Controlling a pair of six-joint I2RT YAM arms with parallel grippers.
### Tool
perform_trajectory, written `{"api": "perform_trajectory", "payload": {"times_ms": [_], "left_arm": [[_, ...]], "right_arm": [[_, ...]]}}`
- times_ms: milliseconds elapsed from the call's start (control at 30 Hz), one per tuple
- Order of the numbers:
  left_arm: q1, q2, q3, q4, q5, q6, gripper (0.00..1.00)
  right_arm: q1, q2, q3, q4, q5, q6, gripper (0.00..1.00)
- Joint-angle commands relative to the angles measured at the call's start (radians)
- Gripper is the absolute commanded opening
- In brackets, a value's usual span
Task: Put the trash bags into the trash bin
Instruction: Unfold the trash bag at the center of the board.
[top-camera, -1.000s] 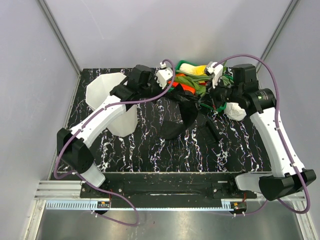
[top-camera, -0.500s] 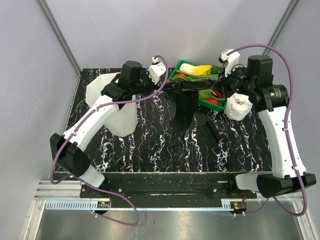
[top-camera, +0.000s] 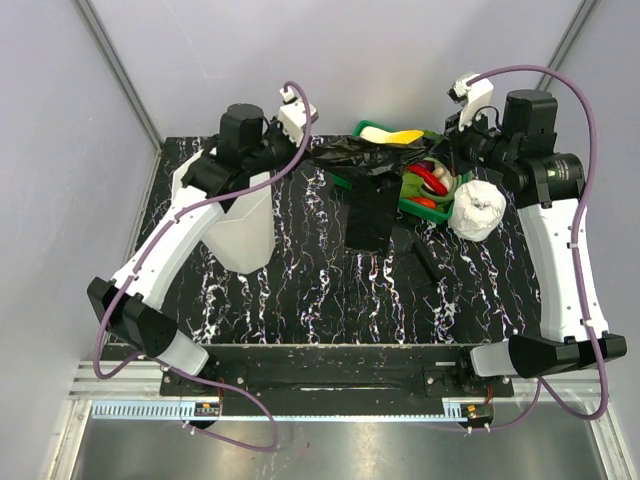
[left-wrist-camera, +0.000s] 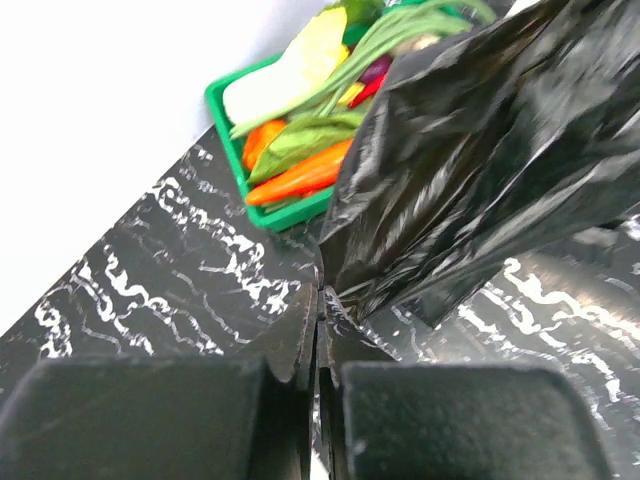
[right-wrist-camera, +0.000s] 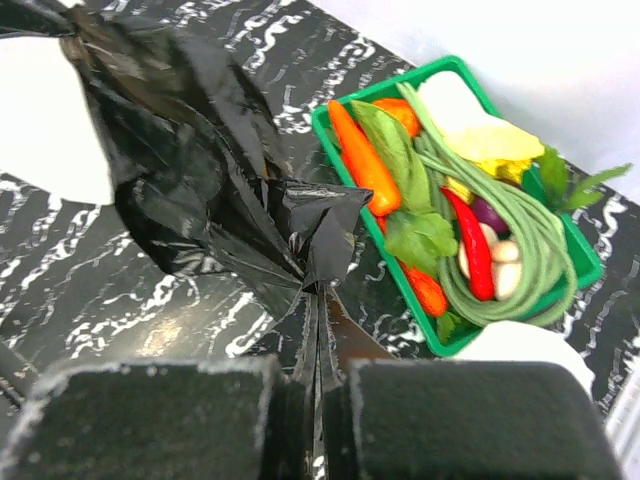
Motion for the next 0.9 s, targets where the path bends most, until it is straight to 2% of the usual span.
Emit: {"api": "perform_trajectory", "payload": {"times_ms": [0, 133, 267, 433, 633, 867], "left_arm": [[0.004, -0.009, 0.105, 0.024, 0.179, -0.164, 0.0], [-0.005, 0.032, 0.171, 0.021, 0.246, -0.252, 0.0], [-0.031, 0.058, 0.219, 0.016, 0.228, -0.244, 0.0], [-0.037, 0.065, 0.248, 0.016, 0.251, -0.221, 0.0], [-0.057, 0.063, 0.248, -0.028, 0.272, -0.141, 0.0], [-0.085, 0.052, 0.21, -0.03, 0.331, -0.14, 0.0]], "right_arm": [[-0.001, 0.014, 0.01, 0.037, -0.157, 0.046, 0.01], [0.054, 0.008, -0.064, 0.034, -0.24, 0.024, 0.05], [0.124, -0.026, -0.165, 0.04, -0.254, -0.003, 0.13], [0.143, -0.058, -0.256, 0.031, -0.296, -0.022, 0.46], [0.143, -0.094, -0.213, 0.031, -0.242, -0.024, 0.73], [0.146, -0.066, -0.178, 0.109, -0.155, 0.004, 0.8]]}}
